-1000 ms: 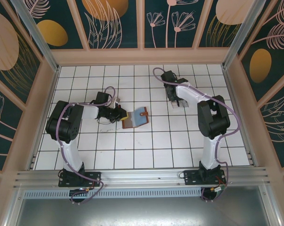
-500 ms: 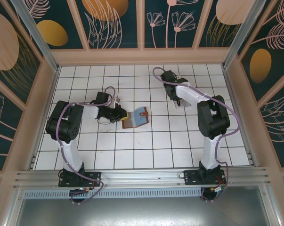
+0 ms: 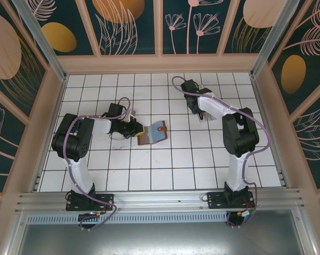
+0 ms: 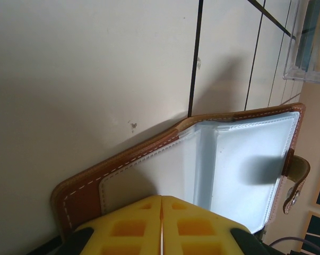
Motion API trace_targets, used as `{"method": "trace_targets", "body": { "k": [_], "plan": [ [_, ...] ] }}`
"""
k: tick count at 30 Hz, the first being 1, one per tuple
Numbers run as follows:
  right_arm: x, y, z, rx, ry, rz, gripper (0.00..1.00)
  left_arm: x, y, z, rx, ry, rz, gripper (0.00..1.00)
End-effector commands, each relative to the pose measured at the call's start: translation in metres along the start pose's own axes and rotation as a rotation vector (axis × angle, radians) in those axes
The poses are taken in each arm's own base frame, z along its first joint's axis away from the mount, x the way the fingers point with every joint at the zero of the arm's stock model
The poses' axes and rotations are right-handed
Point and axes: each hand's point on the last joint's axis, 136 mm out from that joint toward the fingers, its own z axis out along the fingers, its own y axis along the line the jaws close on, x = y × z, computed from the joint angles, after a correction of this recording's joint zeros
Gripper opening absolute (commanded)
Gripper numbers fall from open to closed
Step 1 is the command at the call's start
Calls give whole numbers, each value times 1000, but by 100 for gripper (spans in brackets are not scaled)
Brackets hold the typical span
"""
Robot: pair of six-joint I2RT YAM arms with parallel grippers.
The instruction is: Put the credit cards into the card holder
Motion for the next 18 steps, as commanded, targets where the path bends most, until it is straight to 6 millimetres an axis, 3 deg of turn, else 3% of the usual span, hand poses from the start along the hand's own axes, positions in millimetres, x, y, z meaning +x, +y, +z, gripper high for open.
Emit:
{"method": "trace_targets", "body": {
  "k": [1,4,18],
  "plan": [
    [-7,-12,-12,38,-20,0,13,8,11,6,-26,36,-20,11],
    [-7,-11,-12,35,-20,-3,7,7,12,5,-36,30,-14,11],
    [-25,-4,-34,-29,-35,20,1,6,11,7,-27,43,-20,11]
  ]
}}
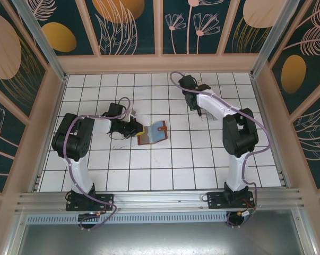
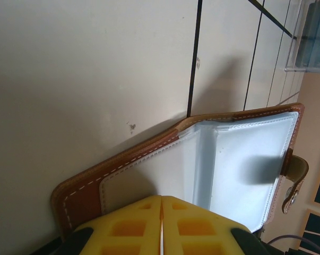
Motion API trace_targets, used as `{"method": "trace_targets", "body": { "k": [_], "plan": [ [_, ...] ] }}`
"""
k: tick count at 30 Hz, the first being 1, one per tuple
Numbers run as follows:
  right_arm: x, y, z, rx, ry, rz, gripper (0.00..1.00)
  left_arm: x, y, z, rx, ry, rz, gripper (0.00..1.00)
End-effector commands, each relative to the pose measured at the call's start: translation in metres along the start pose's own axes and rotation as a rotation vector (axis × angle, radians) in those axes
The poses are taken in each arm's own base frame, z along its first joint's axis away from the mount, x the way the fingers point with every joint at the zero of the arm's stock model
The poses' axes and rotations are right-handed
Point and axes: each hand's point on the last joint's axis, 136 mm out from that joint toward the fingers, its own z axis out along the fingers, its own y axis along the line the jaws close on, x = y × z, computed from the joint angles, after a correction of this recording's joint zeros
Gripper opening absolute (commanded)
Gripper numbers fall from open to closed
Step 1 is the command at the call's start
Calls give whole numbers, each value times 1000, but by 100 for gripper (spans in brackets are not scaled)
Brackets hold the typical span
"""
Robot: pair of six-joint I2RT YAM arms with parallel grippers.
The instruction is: Put the credit cards into the card holder
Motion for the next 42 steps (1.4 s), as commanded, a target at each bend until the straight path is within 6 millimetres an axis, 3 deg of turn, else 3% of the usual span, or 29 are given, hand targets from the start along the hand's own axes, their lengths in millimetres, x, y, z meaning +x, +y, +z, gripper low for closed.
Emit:
{"method": "trace_targets", "body": {
  "k": [1,4,7,12,14,16,22,26,36,42],
  "plan": [
    [-4,-3,-15,-29,1,21,0,7,12,7,-29,37,-22,11],
    [-11,2,-32,-119,-33,72,0,7,12,5,-38,30,-10,11],
    [-16,17,-65,-271,-113,124,0,7,11,5,-38,40,-11,11],
    [-12,88,-141,-882,-183,200,0,5,12,2,-59,24,1,11],
    [-1,116,-164,-1100,-161,212,0,6,11,3,-52,36,-2,11],
    [14,138,-173,-1236,-114,218,0,6,11,3,-56,31,1,11],
    [62,177,-158,-1306,75,182,0,5,10,3,-48,29,-4,11],
    [79,196,-157,-1344,142,170,0,6,13,4,-53,28,-15,11],
    [98,206,-113,-1219,245,175,0,7,15,1,-79,19,-8,12],
    [105,209,-102,-1203,280,170,0,5,19,-2,-119,14,-4,12]
  ]
}}
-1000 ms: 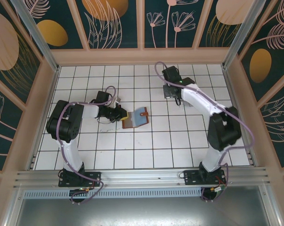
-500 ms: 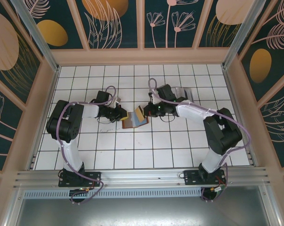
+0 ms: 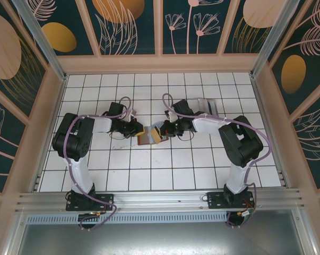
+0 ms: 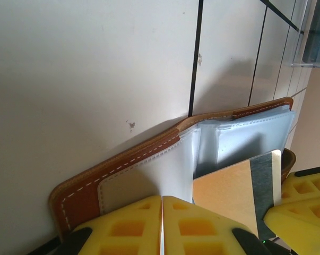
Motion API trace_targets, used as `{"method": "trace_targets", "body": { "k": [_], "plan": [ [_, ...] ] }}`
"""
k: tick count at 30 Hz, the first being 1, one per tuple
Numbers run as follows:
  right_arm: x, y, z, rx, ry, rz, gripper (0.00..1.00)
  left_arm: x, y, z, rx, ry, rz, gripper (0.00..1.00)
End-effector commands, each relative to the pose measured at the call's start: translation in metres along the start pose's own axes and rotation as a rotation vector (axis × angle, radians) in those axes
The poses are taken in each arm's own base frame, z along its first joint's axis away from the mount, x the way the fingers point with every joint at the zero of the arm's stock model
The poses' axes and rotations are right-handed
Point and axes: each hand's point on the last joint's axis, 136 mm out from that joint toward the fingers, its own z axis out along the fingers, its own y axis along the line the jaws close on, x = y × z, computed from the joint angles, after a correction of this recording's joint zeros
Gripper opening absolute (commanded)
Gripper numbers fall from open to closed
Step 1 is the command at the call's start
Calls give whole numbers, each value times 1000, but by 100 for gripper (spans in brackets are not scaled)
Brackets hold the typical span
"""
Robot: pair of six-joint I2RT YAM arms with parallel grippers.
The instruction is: Put the credit cards into the card holder
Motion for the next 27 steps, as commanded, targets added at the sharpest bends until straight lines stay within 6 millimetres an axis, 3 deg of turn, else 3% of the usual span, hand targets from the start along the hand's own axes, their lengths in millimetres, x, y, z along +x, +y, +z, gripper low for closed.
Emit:
{"method": "trace_targets", "body": {
  "k": [1,12,15,20,27],
  "plan": [
    [-6,-4,3,4,7,9,0,4,16,-3,-90,-4,-11,12],
    [-5,-15,22,-65,53,29,0,2,-7,-22,-85,-40,27,16],
    [-3,-14,26,-96,83,21,0,10,1,-29,-141,-21,33,14],
    [1,-11,31,-131,106,3,0,36,31,-30,-239,30,-8,11],
    [1,-1,35,-212,134,-31,0,37,47,-27,-289,29,-17,6]
  ]
}}
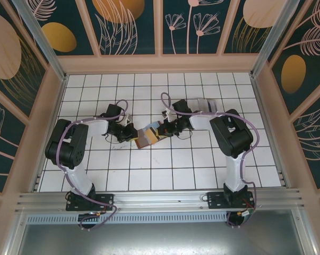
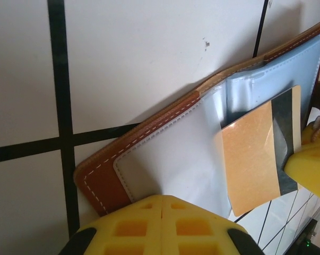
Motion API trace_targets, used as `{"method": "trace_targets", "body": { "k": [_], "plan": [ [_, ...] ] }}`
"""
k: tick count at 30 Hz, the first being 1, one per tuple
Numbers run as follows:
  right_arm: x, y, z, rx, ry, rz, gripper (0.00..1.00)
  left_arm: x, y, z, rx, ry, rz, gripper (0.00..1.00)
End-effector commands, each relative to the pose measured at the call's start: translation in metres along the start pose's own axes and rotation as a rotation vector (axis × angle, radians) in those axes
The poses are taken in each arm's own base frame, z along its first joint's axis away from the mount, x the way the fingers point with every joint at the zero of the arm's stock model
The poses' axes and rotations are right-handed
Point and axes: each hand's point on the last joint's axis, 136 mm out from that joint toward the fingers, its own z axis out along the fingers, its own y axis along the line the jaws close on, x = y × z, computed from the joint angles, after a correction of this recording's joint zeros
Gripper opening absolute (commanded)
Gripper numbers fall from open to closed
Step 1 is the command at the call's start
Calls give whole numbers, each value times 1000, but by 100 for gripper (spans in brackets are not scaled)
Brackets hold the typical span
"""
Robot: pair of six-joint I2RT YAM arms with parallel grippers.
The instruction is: Put the credit cards into the card holder
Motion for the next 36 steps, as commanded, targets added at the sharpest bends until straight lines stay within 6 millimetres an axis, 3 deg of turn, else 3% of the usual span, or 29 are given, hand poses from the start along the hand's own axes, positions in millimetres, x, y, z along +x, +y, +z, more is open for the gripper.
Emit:
{"method": "trace_targets", "body": {
  "k": [1,13,20,24,31,36],
  "plan": [
    [4,0,9,-44,45,-27,0,10,25,4,-102,26,-17,5],
    [-3,-4,22,-86,54,-32,0,7,29,10,-120,47,-8,0],
    [-12,-5,24,-78,24,-18,0,5,16,3,-72,34,6,0],
    [-12,-2,25,-55,-29,-24,0,6,4,-1,-22,40,18,0],
    [-14,5,34,-67,-78,-23,0,13,11,8,-16,75,-2,0],
    [-3,7,37,-73,-52,-35,0,11,9,6,-14,71,-1,1]
  ]
}}
